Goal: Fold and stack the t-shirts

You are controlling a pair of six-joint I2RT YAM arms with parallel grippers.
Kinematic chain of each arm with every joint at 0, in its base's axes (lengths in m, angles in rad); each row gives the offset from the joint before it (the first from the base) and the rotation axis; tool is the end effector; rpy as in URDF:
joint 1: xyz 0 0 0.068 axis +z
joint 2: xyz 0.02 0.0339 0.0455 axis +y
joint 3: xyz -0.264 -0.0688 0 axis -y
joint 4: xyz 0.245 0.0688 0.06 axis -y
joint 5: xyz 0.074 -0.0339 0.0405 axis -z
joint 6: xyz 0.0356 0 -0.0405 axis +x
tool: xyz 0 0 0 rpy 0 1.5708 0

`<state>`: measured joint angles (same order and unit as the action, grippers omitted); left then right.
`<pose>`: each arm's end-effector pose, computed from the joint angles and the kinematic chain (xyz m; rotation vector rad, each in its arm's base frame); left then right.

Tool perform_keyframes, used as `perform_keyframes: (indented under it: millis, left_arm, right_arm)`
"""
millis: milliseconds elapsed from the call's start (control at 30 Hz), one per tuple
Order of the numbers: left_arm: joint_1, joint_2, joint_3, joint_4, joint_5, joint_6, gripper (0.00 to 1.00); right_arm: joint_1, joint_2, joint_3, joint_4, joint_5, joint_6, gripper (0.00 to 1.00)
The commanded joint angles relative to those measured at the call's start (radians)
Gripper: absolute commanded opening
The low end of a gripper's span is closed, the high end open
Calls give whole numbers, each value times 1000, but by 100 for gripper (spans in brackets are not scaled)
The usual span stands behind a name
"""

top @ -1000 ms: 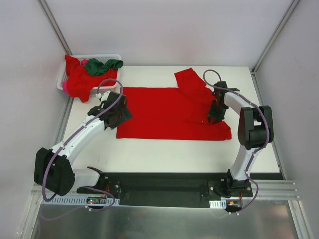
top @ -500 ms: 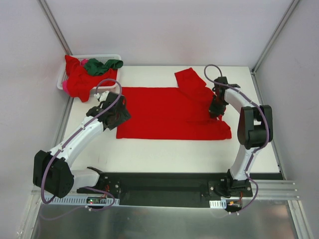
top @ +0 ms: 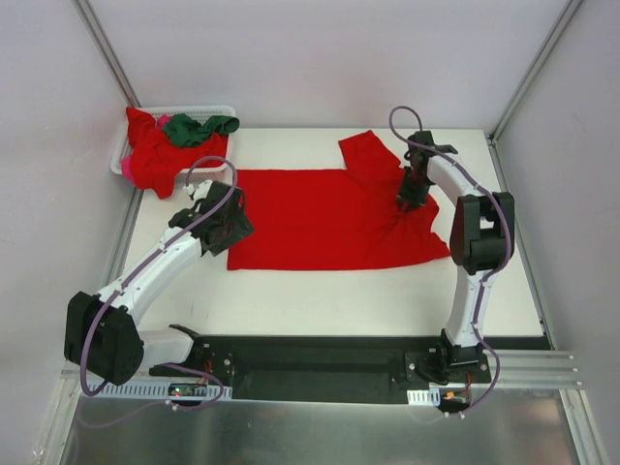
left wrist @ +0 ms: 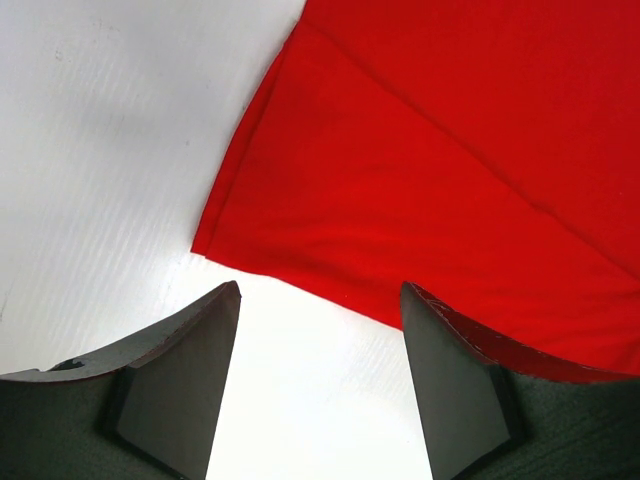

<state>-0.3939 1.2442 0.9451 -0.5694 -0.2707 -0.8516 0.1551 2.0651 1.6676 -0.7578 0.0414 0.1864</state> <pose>0.2410 -0.0899 0.2660 -0.6636 2.3190 -0.2483 0.4336 0.0663 0.2061 0.0545 2.7244 0.0420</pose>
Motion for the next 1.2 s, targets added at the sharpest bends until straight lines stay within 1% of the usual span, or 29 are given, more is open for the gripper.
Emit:
perform_keyframes:
  millis: [0,33,67,133,233,300,333,400,467,533,667,833,867,967,1067,1100,1133,1167]
  left_arm:
    - [-8,-2,-11,-20,-12,-9,65]
    - [-8,6,-8,-20,-7,-7,65]
    - [-8,9,-6,-20,-5,-7,65]
    - [-8,21,0,-20,-4,-6,65]
    - [-8,37,1,-20,2,-6,65]
    - [-8,50,1,-18,8,-6,65]
    - [-8,54,0,-18,11,-9,65]
    - [-10,66,0,-17,16,-10,64]
    - [-10,73,1,-17,16,-9,64]
    - [-8,78,9,-17,16,-6,64]
    - [-8,75,11,-18,10,0,64]
    - [-8,49,-6,-20,-5,-1,64]
    - [-8,44,-8,-20,-10,-1,64]
    - [-8,37,-12,-20,-18,-1,64]
    - [-8,40,-12,-20,-18,2,65]
    - [-8,44,-9,-20,-18,3,65]
    - [-8,44,-9,-20,-18,3,65]
    - [-7,44,-8,-20,-16,3,65]
  right_arm:
    - [12,3,67,-70,12,-30,40]
    - [11,-3,70,-72,9,-28,56]
    - [12,-6,76,-77,12,-28,61]
    - [14,-22,90,-104,28,-22,68]
    - [15,-94,58,-130,60,1,70]
    - [21,-180,6,-106,75,19,70]
    - [23,-213,-53,-86,74,28,70]
    - [35,-275,-107,-28,43,56,70]
    - [47,-287,-144,15,25,83,70]
    - [73,-258,-138,23,38,97,68]
    - [100,-159,-53,28,49,127,63]
    - [121,-48,32,-27,164,140,60]
    - [124,-37,44,-53,179,137,60]
    - [124,-13,64,-63,228,119,60]
    - [124,12,81,-72,233,113,58]
    - [126,24,83,-72,230,114,57]
    - [127,27,81,-69,230,116,52]
    - [129,30,80,-58,230,114,50]
